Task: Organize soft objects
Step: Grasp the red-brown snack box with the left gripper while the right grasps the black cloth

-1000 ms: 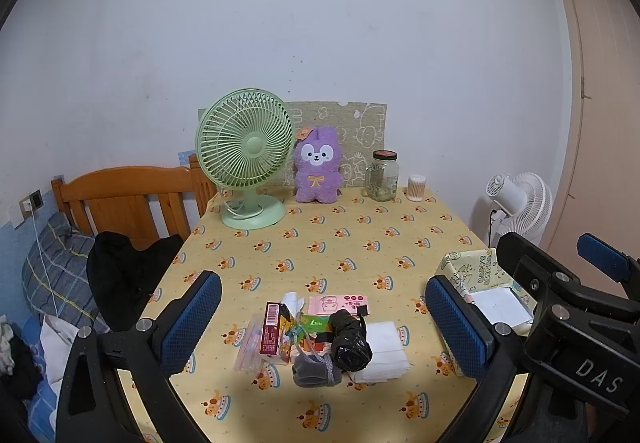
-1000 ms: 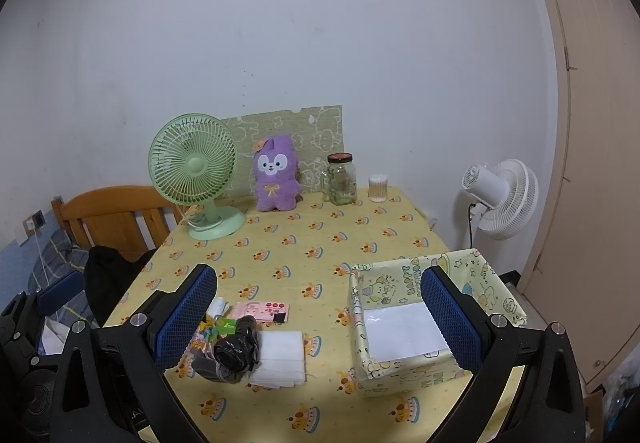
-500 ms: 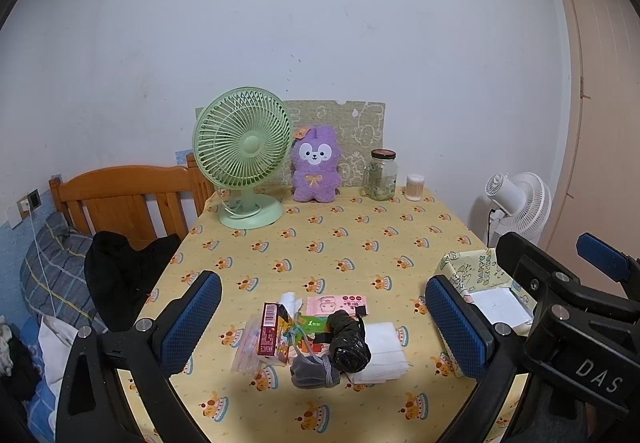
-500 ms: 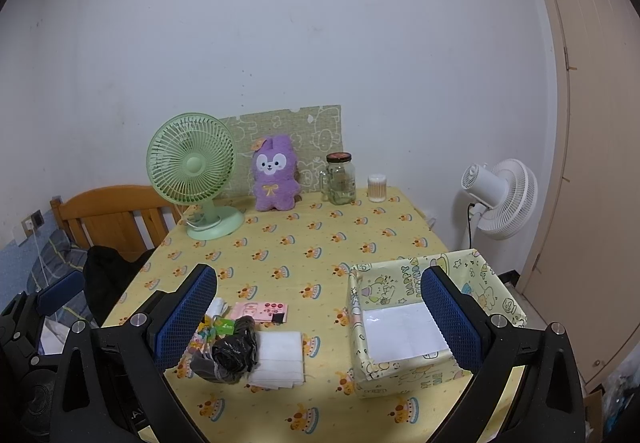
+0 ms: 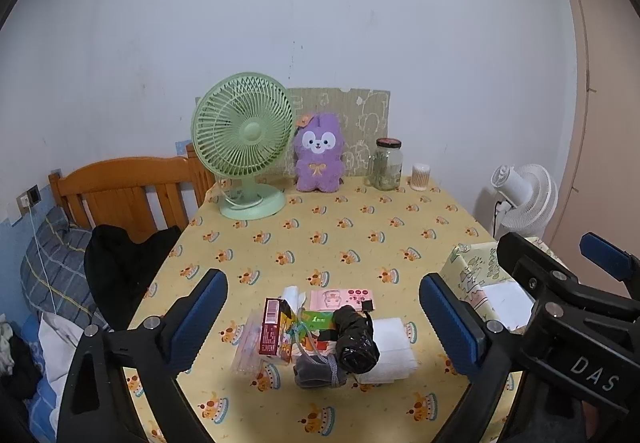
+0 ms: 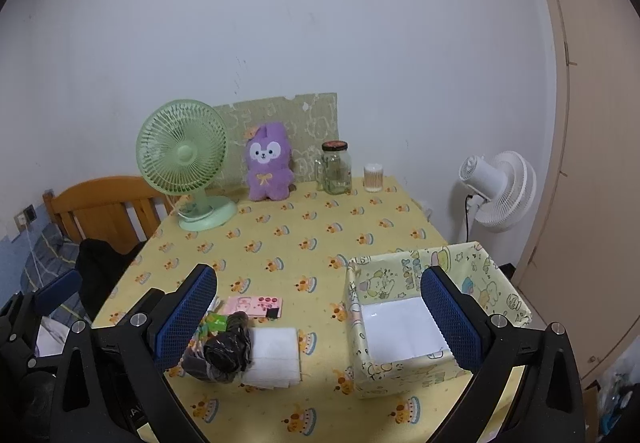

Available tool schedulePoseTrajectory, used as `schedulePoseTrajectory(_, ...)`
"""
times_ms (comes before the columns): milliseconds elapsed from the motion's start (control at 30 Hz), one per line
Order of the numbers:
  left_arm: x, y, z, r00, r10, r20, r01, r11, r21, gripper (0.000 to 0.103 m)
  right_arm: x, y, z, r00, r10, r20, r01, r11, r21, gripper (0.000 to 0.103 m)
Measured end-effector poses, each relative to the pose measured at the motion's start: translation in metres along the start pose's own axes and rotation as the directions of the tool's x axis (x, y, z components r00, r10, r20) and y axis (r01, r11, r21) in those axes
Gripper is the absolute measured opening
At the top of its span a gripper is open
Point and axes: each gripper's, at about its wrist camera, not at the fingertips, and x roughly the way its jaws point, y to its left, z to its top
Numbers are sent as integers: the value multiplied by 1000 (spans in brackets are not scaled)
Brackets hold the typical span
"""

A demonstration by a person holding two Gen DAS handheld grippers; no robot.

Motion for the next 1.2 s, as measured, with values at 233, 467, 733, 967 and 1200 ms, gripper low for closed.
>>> schedulePoseTrajectory(233,18,7,-4,999,-17,-34,16,1000,-9,95,22,4,-4,999,10,-31,-9,1000,12,103)
schedulePoseTrajectory(467,43,13,-14,997,-12,-82,13,1000,6,83,47,14,-14,999,-2,-33,2,1000,-17,99)
schedulePoseTrajectory(733,69,22,-26,988,-40,-151,41,999,2,81,77,26,-25,995,17,-94,-20,999,-26,96)
schedulePoseTrajectory(967,93,31,-37,979,-25,-205,25,1000,-3,81,103,39,-38,986,48,-161,-55,998,-38,95)
schedulePoseTrajectory(1200,110,39,-48,968,0,-250,5,1000,19,80,131,60,-50,963,85,-257,-107,992,-73,90)
